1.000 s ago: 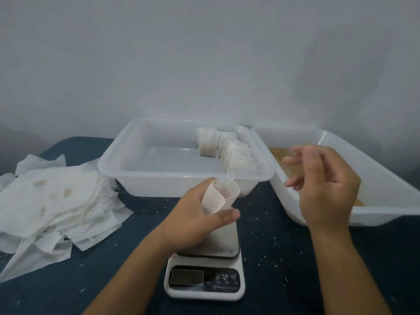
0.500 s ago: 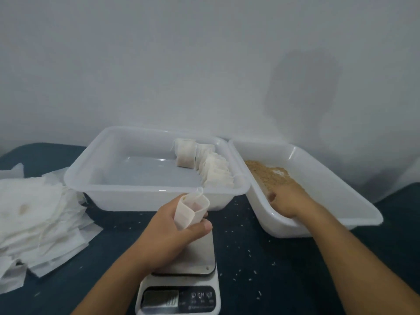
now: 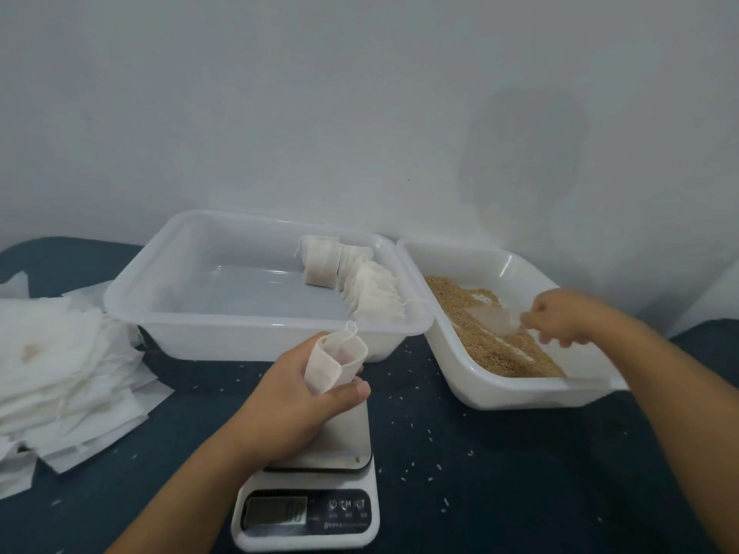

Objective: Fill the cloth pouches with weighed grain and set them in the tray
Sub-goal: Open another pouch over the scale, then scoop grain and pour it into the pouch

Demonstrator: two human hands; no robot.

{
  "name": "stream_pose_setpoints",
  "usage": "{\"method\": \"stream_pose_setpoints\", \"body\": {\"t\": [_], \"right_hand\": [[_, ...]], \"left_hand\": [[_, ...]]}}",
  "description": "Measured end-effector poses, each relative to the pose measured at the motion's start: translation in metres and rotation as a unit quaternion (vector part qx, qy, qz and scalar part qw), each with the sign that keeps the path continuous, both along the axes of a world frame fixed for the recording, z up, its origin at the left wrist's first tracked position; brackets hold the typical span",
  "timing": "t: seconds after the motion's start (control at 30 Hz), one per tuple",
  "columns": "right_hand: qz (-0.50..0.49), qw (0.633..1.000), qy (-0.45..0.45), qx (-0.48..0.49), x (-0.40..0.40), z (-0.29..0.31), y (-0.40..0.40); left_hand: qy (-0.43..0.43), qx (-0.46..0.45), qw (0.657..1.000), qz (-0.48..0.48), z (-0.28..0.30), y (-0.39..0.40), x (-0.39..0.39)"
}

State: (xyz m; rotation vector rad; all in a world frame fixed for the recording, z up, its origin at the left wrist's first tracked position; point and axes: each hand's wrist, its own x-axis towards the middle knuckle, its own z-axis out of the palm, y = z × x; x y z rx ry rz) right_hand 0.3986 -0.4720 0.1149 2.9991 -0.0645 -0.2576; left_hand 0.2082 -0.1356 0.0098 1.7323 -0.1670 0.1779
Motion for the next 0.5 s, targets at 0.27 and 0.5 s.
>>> {"method": "stream_pose_setpoints", "body": {"t": [0.27, 0.5], "right_hand": [[-0.073, 0.993, 0.009, -0.089, 0.025, 0.002, -0.033], [-0.094, 0.979, -0.001, 0.183, 0.051, -0.022, -0.01]], "left_hand": [[-0.005, 0.001, 1.0, -0.005, 0.003, -0.003, -0.001], [-0.001, -0.005, 1.0, -0.006, 0.004, 0.0, -0.001]]}}
